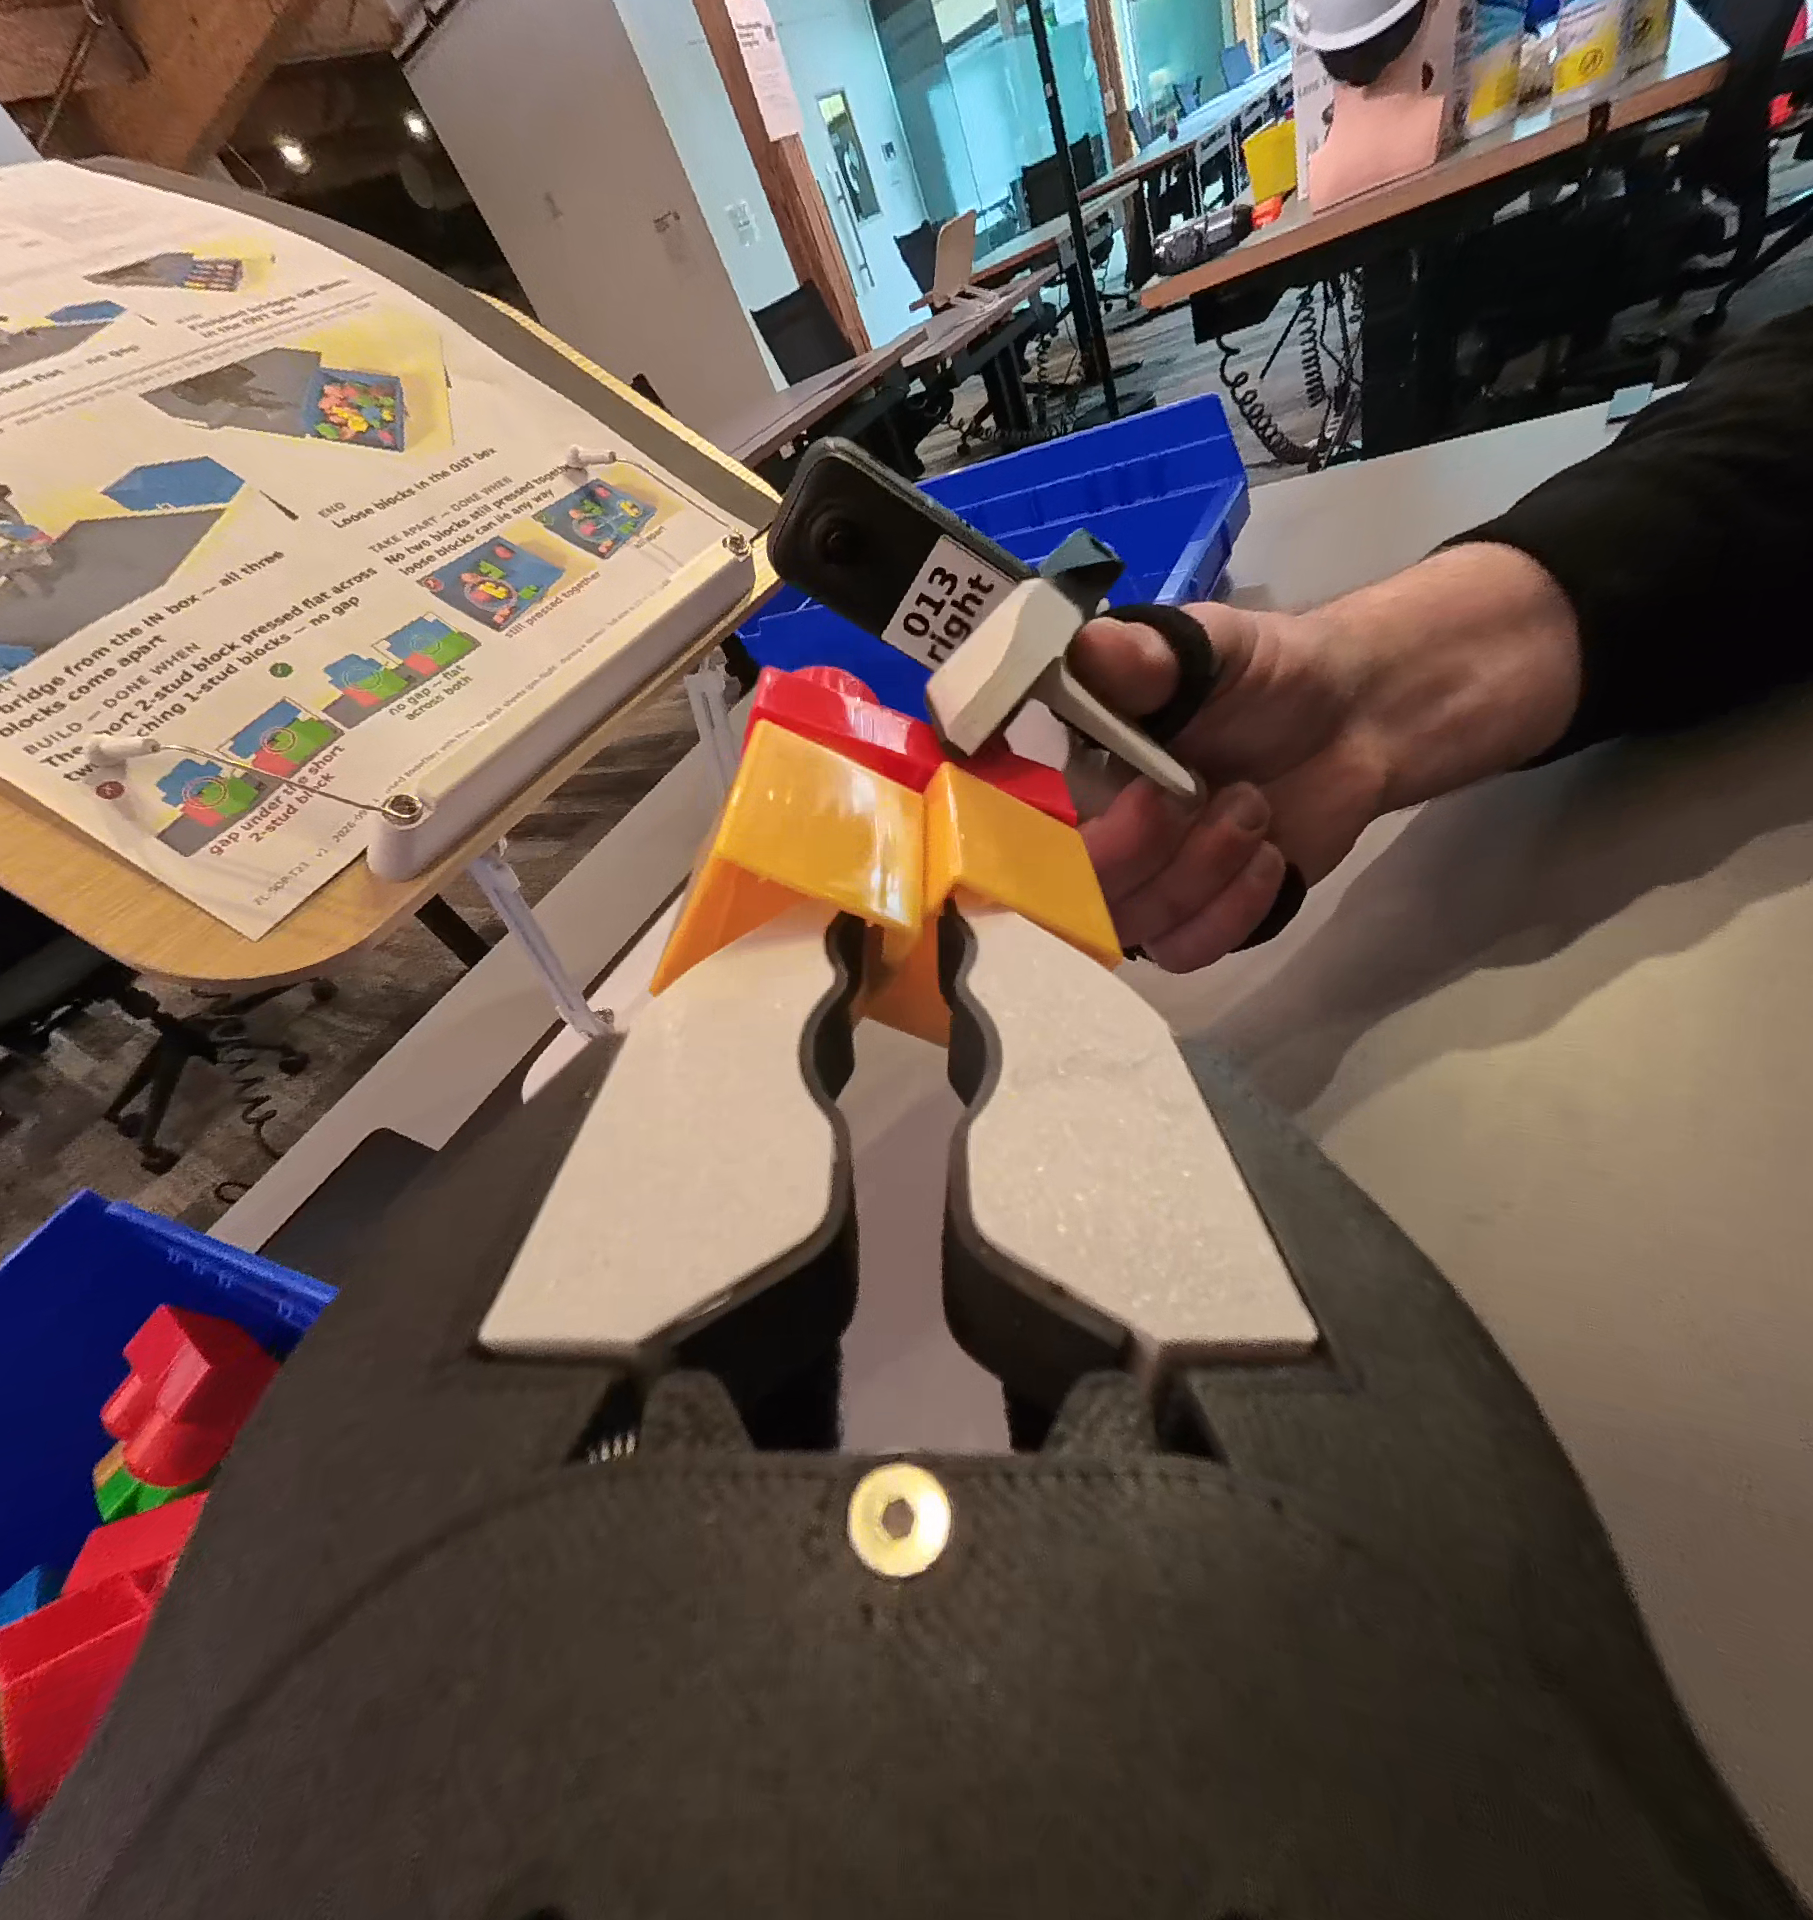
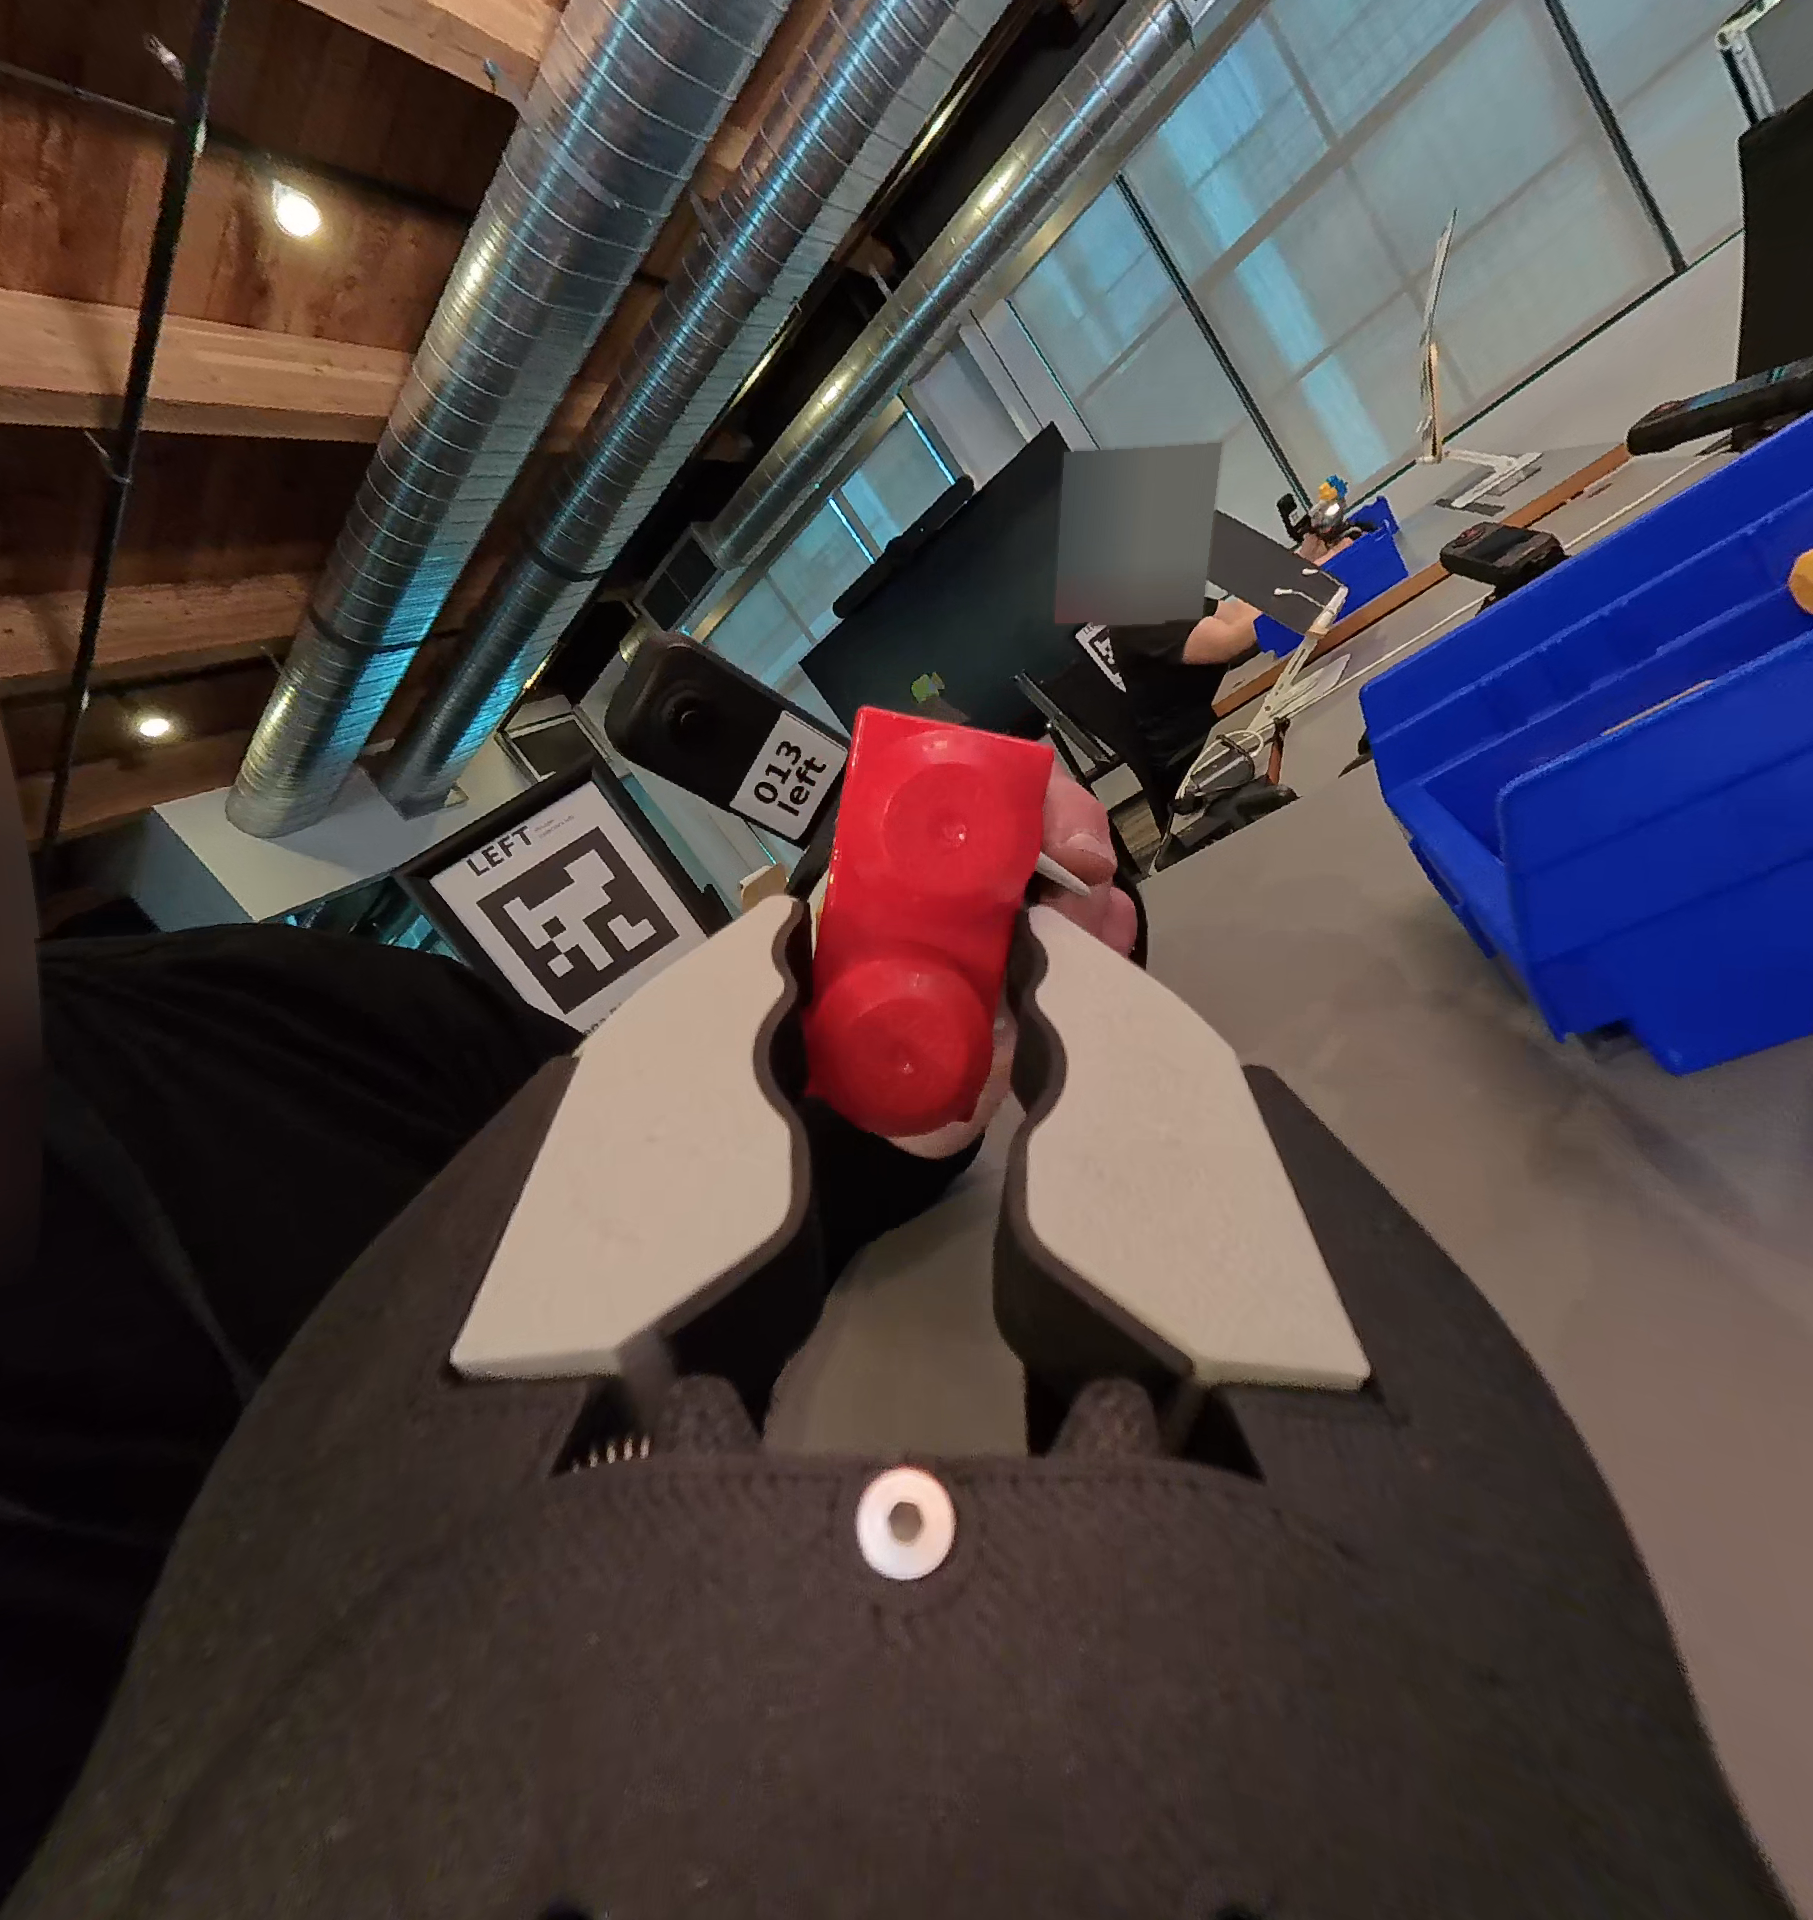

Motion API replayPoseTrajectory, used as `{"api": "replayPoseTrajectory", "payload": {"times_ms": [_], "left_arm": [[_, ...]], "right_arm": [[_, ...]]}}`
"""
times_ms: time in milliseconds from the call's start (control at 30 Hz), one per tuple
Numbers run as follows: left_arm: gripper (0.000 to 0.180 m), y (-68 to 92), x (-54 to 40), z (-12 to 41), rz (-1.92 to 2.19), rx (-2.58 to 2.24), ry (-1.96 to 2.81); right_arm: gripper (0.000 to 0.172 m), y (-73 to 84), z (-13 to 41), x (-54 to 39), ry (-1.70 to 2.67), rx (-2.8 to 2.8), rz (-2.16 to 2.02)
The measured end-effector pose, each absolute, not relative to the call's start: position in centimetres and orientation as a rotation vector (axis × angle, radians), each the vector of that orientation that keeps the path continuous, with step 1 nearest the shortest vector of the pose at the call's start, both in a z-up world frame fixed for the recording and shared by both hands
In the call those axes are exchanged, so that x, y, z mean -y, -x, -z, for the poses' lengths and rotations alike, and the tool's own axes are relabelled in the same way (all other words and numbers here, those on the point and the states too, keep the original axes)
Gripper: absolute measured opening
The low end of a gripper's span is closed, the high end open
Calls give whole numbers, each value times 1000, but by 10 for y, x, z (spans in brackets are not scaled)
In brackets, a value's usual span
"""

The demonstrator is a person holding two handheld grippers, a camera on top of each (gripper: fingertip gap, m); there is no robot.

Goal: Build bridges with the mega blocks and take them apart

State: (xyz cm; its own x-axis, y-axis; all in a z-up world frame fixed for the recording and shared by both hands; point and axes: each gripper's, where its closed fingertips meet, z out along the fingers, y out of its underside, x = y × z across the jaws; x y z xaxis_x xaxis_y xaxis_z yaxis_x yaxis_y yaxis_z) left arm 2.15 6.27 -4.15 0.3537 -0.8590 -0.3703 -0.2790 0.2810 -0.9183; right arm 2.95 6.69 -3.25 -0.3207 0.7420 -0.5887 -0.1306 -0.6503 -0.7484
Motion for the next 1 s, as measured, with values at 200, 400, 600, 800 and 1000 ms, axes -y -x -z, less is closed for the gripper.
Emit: {"api": "replayPoseTrajectory", "payload": {"times_ms": [200, 400, 600, 800, 1000], "left_arm": [[11, -22, -64, 44, 496, -1201, 1266], [9, -23, -65, 44, 483, -1190, 1270], [9, -22, -65, 42, 524, -1164, 1260], [9, -35, -60, 55, 584, -1240, 1275], [10, -39, -62, 60, 591, -1252, 1274]], "right_arm": [[36, -28, 36, -67, 1379, 826, -2007], [36, -28, 37, -68, 1404, 850, -1973], [39, -28, 36, -68, 1415, 889, -1922], [57, -32, 36, -76, 1428, 821, -1990], [39, -32, 44, -78, 1467, 845, -1958]]}}
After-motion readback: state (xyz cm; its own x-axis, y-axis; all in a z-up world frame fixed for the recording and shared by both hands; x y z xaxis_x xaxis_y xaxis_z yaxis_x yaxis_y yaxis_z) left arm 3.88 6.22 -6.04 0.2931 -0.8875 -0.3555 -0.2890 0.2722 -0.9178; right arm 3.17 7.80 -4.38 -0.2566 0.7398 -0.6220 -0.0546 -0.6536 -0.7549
